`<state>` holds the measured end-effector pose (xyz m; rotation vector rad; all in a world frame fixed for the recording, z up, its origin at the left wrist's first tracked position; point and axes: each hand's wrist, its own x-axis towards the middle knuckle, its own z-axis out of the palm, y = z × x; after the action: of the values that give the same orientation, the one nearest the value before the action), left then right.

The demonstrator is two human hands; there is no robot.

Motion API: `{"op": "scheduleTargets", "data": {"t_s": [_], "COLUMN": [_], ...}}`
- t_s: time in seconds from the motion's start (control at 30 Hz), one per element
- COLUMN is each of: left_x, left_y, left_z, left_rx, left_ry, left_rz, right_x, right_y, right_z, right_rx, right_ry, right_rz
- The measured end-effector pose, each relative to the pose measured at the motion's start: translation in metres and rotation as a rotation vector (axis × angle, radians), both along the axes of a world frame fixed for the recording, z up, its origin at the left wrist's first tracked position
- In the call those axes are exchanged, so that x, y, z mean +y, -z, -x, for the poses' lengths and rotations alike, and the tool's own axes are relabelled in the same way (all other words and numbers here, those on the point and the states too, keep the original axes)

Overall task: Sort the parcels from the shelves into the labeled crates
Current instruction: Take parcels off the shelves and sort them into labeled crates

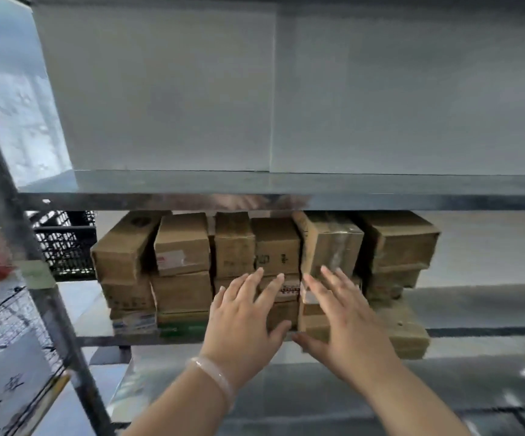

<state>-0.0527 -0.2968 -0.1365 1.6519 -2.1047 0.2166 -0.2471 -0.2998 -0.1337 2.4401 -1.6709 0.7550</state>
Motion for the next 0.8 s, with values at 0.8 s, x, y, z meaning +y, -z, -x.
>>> {"op": "scheduleTargets", "data": {"t_s": [0.8], "left_x": [-0.148], "left_y": [-0.014], "left_z": [0.297], "left_rx": [0.71], "left_ry": [-0.022], "left_rz": [-0.333], "right_x": [-0.222], "right_y": [-0.019], "right_z": [0.284], "right_rx": [-0.942], "right_ry": [0.142], "right_rz": [-0.572]}}
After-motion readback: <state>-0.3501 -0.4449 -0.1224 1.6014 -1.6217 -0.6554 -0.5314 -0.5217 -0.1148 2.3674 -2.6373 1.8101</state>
